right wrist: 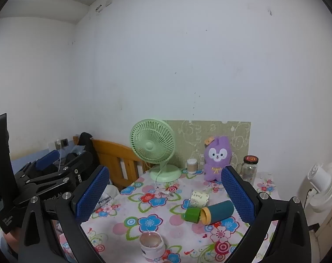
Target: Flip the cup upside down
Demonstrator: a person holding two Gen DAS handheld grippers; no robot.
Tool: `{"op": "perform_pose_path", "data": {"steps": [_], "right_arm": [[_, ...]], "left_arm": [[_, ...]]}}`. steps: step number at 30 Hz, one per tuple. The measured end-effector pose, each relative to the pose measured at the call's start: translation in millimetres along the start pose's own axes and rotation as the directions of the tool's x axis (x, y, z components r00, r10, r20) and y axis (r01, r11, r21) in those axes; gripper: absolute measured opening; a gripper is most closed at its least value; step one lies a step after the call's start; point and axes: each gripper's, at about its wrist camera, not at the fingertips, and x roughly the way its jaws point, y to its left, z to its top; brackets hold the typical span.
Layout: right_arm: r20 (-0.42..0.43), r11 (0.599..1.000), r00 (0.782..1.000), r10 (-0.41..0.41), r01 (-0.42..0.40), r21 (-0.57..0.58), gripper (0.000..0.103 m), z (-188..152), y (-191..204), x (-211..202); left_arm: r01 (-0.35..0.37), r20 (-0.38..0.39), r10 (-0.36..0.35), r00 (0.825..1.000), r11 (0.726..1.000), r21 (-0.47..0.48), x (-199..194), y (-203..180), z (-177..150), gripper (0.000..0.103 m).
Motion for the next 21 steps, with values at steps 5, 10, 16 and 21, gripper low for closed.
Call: {"op": "perform_pose_path", "data": {"steps": [5,10,16,21], "right_arm": [[-0.008,1.000,1.000,0.003,-0.003,0.000,0.103,-0.7,0.5,1.4],[-0.036,1.000,0.999,-0.005,0.005,-0.006,0.103,-4.8,2.7,5.4],[-0.098,1.000,0.995,-0.012,0.011,-0.003,0.103,-17.8,3.4,17.1],[-0.125,1.000,0.992,-0.011,0.010,-0.009,0.103,-22.1,6.4,22.8]], "left_arm": [[0.009,-0.011,-0.009,1.000,1.000,0.008,-0.4,-3.0,-2.6,0.103],[0.013,-0.032,-0.013,0.999,1.000,0.006,1.1,-3.7,-5.9,0.103],[0.012,-0.103,-0.012,0.995,1.000,0.003,8.0,-3.0,-19.4,0.103],[0.002,-0.178,-0.001,0.984,1.000,0.000,18.1,-1.5,-29.2,0.103]]}}
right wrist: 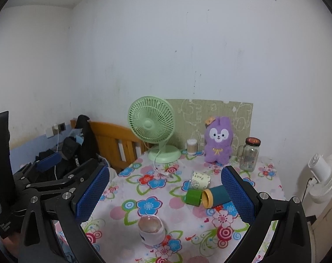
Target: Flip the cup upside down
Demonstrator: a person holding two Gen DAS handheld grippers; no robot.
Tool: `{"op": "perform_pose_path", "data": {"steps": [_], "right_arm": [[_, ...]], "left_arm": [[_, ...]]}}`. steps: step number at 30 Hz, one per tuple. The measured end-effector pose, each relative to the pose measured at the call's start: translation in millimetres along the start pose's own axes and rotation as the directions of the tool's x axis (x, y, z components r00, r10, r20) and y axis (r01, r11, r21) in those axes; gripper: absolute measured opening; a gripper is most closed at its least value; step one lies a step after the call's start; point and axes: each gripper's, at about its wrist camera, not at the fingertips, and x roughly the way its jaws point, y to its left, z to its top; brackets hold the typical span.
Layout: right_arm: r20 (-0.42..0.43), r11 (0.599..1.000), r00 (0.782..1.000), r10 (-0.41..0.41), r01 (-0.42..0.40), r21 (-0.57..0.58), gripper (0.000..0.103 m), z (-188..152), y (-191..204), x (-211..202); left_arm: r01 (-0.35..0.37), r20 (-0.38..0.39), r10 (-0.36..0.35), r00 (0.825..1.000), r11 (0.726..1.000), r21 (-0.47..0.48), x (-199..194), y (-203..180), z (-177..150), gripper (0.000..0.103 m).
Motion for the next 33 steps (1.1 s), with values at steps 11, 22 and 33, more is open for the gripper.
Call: {"op": "perform_pose_path", "data": {"steps": [11,22,33], "right_arm": [[0.000,1.000,1.000,-0.010,0.010,-0.006,0.103,0.6,3.2,0.5],[-0.020,1.000,1.000,-0.006,0.005,-0.013,0.103,-1.4,6.4,6.2],[-0.019,1.000,1.000,-0.006,0.005,-0.014,0.103,-1.4,6.7,6.3]], "left_arm": [[-0.005,-0.017,0.005,1.000,1.000,-0.005,1.2,2.6,-1.1,0.103],[-0.025,-0.073,0.024,0.997,1.000,-0.001,5.8,4.4,-5.5,0.103],[-0.018,-0.071,0.018,0.997,1.000,-0.002,6.5,4.1,-5.5,0.103]]}}
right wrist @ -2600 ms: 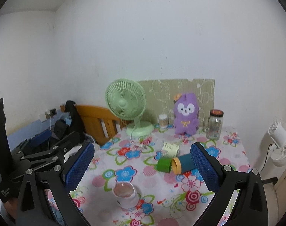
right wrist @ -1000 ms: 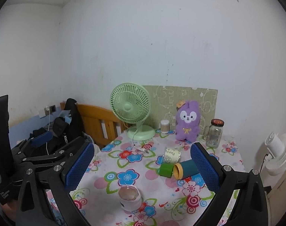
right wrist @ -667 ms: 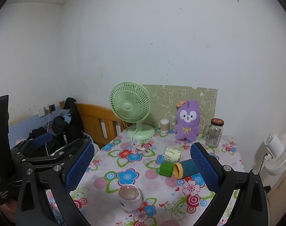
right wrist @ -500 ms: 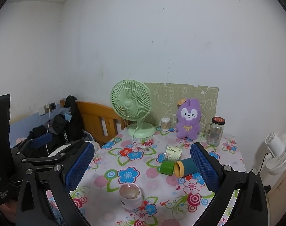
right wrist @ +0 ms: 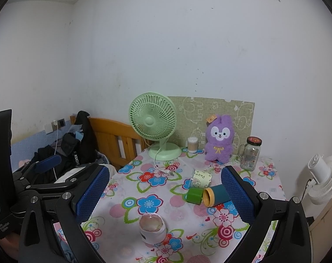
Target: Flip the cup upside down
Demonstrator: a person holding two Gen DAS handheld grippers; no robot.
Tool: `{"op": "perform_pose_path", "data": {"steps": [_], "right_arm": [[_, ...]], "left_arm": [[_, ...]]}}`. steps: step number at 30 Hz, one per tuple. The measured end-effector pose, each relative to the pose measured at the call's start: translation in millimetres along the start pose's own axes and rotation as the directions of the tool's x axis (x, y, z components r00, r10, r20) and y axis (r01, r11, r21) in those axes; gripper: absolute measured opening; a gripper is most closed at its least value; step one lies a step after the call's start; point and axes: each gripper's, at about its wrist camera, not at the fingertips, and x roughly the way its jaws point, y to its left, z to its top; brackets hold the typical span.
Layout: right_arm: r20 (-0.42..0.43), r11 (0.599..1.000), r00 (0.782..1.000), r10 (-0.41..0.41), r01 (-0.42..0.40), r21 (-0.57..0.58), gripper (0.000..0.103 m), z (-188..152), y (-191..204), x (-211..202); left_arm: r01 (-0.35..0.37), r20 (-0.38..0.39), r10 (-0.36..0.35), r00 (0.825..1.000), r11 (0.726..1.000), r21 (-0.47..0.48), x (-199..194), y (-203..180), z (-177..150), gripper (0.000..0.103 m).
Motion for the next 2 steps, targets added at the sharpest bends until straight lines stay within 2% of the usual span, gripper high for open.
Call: {"op": "perform_pose_path", "data": {"steps": [2], "right_arm": [[0.001,1.000,1.000,0.000,0.000,0.001,0.103,0.3,0.6,-0.3]], "left_arm": [[-0.001,0.001,0.001,1.000,1.000,0.000,0.1,-0.5,0.4,0.103]]}}
